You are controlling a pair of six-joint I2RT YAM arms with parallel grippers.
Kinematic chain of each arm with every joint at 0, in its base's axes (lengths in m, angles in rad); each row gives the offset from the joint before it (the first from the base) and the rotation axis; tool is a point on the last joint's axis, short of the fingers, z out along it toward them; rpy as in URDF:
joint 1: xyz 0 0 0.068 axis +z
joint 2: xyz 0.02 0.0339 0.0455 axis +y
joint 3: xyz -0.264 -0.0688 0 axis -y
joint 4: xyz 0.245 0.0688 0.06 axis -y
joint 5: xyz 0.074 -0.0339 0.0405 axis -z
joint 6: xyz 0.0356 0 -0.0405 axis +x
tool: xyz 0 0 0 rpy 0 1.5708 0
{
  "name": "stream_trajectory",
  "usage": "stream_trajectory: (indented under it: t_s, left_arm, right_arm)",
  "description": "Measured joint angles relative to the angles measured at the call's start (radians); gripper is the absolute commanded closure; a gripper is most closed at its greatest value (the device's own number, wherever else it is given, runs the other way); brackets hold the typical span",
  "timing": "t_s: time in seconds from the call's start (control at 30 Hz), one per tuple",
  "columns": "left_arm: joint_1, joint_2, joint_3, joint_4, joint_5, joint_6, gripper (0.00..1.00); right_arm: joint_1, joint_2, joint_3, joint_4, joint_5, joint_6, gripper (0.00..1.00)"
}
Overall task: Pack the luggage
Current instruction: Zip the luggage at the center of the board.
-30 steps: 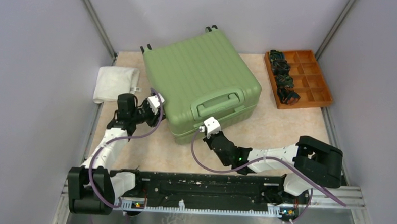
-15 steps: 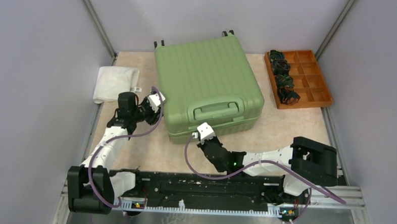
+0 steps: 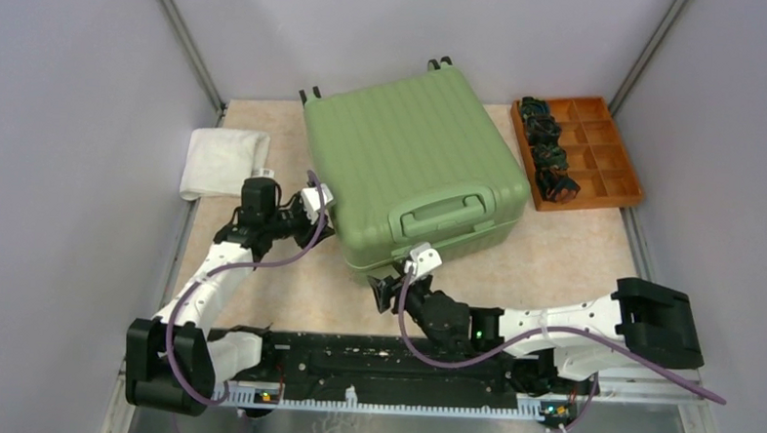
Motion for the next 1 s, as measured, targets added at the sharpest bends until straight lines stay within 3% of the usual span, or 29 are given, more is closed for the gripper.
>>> stream_trajectory:
  t_s: [0.23, 0.37, 0.5, 0.67, 1.0]
  left_arm:
    - [0.000, 0.000, 0.010, -0.021, 0.005, -0.007, 0.51]
    - [0.000, 0.000, 0.018, -0.036, 0.004, -0.007, 0.51]
    - [-0.001, 0.000, 0.019, -0.041, 0.003, -0.006, 0.51]
    - [-0.001, 0.000, 0.022, -0.044, 0.003, -0.006, 0.51]
    - [-0.002, 0.000, 0.034, -0.064, 0.003, -0.006, 0.51]
  right_arm:
    - [-0.006, -0.043, 0.030, -0.359, 0.102, 0.181, 0.42]
    - [-0.060, -0.180, -0.001, -0.505, 0.073, 0.232, 0.44]
    - [-0.200, -0.319, -0.093, -0.487, -0.050, 0.202, 0.44]
    - [-0.236, -0.292, -0.111, -0.441, -0.207, 0.110, 0.45]
    - [-0.236, -0.068, -0.060, -0.368, -0.199, 0.076, 0.73]
